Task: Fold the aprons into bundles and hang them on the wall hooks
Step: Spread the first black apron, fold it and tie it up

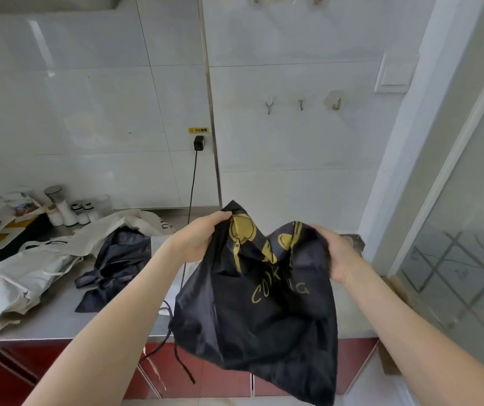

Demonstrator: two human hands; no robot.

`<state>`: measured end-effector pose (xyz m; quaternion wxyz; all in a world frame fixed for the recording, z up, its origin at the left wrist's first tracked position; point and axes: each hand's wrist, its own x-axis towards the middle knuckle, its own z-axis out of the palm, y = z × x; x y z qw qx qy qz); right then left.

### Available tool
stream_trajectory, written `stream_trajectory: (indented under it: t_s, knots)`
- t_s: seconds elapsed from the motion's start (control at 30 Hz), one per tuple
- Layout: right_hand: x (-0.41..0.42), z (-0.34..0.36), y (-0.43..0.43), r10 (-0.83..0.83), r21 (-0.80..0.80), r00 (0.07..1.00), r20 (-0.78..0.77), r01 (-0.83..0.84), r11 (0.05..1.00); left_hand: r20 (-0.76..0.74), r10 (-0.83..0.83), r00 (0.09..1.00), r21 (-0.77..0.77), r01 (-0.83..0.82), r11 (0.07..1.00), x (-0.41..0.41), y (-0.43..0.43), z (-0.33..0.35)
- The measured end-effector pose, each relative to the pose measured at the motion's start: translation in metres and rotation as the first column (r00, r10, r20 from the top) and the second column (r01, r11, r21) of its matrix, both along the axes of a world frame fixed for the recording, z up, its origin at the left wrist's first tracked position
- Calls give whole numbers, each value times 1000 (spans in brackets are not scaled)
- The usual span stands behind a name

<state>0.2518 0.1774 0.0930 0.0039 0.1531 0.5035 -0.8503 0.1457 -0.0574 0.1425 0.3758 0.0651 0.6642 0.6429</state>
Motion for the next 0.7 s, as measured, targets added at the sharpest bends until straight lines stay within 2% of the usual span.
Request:
stream_trajectory:
  t_s: [0.1,0.2,0.23,0.27,0.33,0.37,0.43,0.5,0.6,0.7]
  knots:
    - [7,11,3,27,217,1000,-2,-26,976,-89,-11,996,-47,7,999,-1,-4,-5]
    - [14,28,22,-183,361,964,-194,244,900,-300,50,953,-123,-90,988,-12,-11,-9]
    - [15,34,25,-247,463,939,-239,334,821,-381,81,921,-167,-154,974,-15,-12,-11]
    - [14,34,27,-238,611,938,-251,345,713,-479,56,876,-241,-192,951,-17,-13,-12]
    - [14,25,24,-169,872,974,-151,212,442,-626,-93,774,-415,-229,881,-14,-13,-15]
    - [12,16,25,-196,906,973,-123,191,377,-649,-82,757,-410,-256,876,-14,-14,-17]
    - [13,5,32,-294,893,942,-163,268,362,-601,40,798,-289,-263,920,-16,-15,-20]
    - [18,8,34,-311,883,936,-164,280,377,-480,102,871,-175,-210,962,-21,-16,-21]
    - [25,20,26,-263,788,942,-209,322,525,-354,139,925,-74,-176,982,-24,-17,-20]
    - [30,25,31,-193,748,956,-222,294,594,-404,163,900,-32,-192,981,-23,-14,-22]
